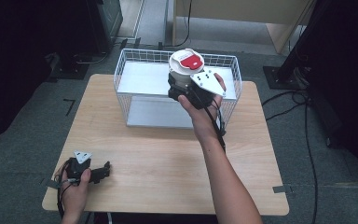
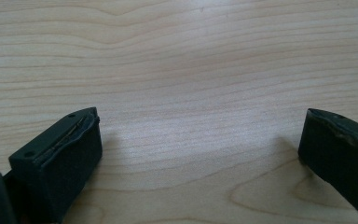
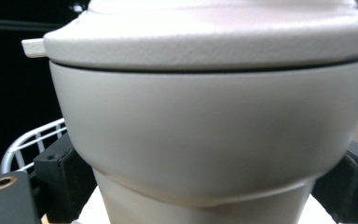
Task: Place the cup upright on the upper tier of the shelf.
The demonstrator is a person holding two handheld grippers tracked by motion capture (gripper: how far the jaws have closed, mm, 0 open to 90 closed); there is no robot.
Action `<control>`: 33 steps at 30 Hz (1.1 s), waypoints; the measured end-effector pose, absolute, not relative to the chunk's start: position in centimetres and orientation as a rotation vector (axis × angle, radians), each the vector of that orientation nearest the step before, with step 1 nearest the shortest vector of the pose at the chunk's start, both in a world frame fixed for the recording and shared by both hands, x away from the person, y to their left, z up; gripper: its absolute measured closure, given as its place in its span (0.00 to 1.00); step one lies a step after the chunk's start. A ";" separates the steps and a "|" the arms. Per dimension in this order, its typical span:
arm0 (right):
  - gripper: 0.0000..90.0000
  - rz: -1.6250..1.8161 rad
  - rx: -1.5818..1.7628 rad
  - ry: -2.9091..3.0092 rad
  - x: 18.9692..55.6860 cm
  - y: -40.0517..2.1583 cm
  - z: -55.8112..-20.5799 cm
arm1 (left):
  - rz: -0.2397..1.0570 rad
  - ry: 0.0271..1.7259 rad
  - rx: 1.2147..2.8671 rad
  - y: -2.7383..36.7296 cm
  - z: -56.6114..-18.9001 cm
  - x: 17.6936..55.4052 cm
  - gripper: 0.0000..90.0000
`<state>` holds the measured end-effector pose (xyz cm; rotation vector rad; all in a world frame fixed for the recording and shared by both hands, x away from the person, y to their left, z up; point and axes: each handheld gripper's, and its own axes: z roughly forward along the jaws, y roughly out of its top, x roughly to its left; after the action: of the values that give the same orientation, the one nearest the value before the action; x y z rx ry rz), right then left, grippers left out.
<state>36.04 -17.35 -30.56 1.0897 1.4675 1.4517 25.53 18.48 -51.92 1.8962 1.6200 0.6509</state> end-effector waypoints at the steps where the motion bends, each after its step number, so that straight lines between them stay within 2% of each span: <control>1: 0.10 1.443 1.088 1.468 36.3 -17.4 -30.5 | 0.651 1.620 1.896 18.5 -51.9 25.5 0.00; 23: 0.10 1.362 1.191 1.460 42.0 -18.0 -30.7 | 0.651 1.621 1.894 18.5 -51.9 25.5 0.00; 33: 0.09 1.356 1.199 1.450 42.8 -18.2 -30.3 | 0.651 1.620 1.893 18.5 -51.9 25.5 0.00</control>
<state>42.82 -18.21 -30.31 1.1993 1.4496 1.3559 25.53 18.49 -51.93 1.8931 1.6204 0.6510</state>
